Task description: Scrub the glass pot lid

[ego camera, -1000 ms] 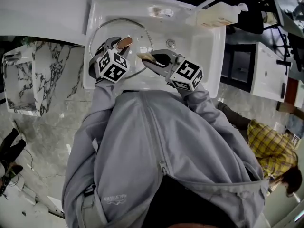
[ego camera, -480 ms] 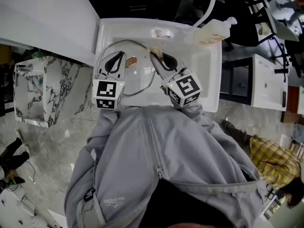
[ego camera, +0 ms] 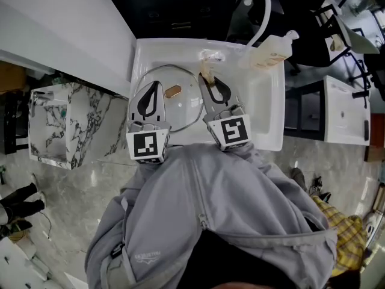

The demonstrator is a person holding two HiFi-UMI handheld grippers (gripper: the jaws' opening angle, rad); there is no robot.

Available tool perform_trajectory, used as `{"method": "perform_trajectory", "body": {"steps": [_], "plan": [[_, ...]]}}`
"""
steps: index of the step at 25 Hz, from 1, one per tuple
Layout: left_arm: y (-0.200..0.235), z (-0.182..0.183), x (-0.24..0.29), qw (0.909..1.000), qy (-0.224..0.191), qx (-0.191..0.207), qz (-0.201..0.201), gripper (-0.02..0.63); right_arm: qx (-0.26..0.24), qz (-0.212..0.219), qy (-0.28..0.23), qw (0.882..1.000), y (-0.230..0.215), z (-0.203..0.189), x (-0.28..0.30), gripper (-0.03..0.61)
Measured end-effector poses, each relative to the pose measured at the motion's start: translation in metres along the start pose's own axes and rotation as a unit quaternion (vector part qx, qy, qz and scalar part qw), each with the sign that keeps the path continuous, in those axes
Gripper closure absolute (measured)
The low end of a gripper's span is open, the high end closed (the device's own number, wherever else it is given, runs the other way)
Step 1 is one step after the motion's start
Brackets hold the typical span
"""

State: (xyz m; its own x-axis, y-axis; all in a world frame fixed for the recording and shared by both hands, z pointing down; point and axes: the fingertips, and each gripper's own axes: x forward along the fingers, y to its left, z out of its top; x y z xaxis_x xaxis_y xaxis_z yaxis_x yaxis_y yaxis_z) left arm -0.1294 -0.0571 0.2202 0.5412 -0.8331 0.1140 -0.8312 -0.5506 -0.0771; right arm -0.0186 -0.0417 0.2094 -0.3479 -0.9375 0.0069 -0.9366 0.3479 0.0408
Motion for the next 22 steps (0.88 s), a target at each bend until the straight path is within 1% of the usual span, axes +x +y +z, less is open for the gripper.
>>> {"method": "perform_trajectory", "body": {"steps": [4,8,18,22], "plan": [[-0.002,-0.007,-0.001,1.0,0.009,-0.003,0.001,0.607,0.001,0.009,-0.007,1.0,0.005,0.003,-0.001,0.532],[-0.002,-0.007,0.0,1.0,0.006,-0.003,0.002,0.607,0.013,0.01,-0.002,1.0,0.005,0.005,-0.001,0.532],[-0.009,-0.009,0.004,1.0,0.005,-0.003,0.002,0.607,0.02,0.022,0.004,1.0,0.004,-0.002,-0.002,0.532],[-0.011,-0.016,0.008,0.9999,0.011,-0.003,0.009,0.607,0.011,0.029,0.007,0.999,0.0,-0.009,-0.002,0.532]]}}
